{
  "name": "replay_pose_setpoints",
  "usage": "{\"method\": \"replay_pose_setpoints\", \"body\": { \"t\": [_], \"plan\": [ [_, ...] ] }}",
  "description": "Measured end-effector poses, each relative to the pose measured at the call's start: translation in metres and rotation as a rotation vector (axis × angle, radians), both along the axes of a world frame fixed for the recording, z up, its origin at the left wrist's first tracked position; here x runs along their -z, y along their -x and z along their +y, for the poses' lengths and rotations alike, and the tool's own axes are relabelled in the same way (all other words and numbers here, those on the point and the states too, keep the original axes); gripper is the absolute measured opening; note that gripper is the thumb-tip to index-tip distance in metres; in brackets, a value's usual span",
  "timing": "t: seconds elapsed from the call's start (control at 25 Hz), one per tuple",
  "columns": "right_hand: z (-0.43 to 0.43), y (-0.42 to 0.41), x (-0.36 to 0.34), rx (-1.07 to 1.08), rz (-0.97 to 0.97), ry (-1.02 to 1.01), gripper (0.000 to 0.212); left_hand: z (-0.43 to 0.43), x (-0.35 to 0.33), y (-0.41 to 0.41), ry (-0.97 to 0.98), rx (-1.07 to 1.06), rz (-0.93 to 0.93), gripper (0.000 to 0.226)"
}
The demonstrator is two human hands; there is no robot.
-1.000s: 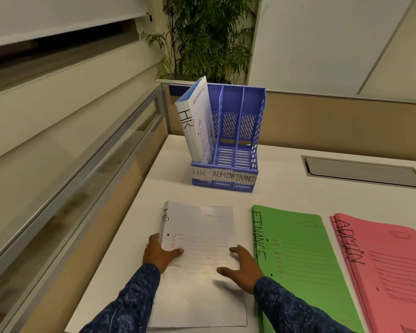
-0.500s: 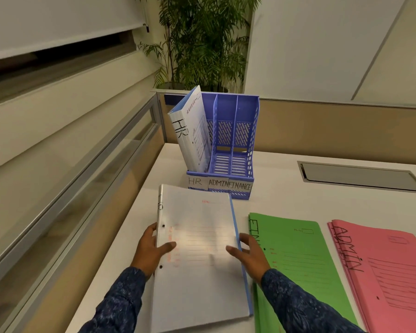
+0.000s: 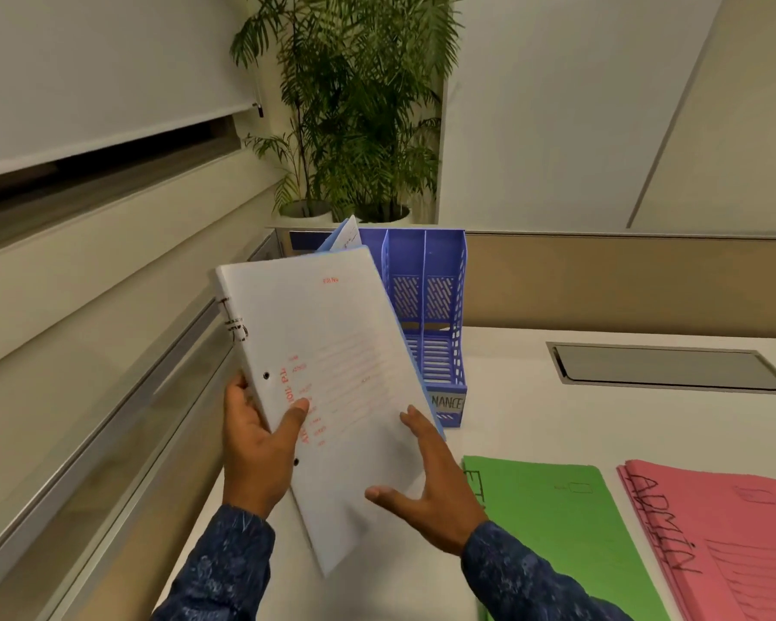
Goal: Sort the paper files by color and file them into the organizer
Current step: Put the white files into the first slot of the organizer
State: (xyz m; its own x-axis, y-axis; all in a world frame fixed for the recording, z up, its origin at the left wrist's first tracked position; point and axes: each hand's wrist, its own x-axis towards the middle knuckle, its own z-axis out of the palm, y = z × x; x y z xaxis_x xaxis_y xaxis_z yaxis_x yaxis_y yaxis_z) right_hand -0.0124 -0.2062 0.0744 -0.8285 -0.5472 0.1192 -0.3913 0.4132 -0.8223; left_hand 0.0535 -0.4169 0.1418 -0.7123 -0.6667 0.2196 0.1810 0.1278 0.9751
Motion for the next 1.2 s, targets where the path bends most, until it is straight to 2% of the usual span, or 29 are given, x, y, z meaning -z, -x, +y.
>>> {"method": "replay_pose_setpoints", "body": {
  "t": [0.28,0.52,0.68,1.0,1.08,1.2],
  "plan": [
    [-0.059,0.027,-0.013,-0.081,0.040,-0.015,0.114,0.003,-0.045,0.060,0.115,-0.129,0.264,0.058],
    [-0.096,0.085,-0.035,-0.068,0.087,-0.021,0.098,-0.002,-0.063,0.108,0.242,-0.181,0.315,0.059],
    [-0.109,0.112,-0.036,-0.097,0.070,0.028,0.091,-0.004,-0.062,0.130,0.259,-0.217,0.360,0.058],
    [-0.126,0.160,-0.020,-0.001,0.018,0.130,0.084,-0.014,-0.045,0.182,0.216,-0.159,0.273,0.067],
    [-0.127,0.173,-0.012,0.046,-0.016,0.149,0.079,-0.013,-0.038,0.195,0.217,-0.141,0.252,0.073],
    [-0.127,0.186,0.004,0.089,-0.031,0.113,0.069,-0.012,-0.027,0.208,0.241,-0.130,0.226,0.072]
  ]
}}
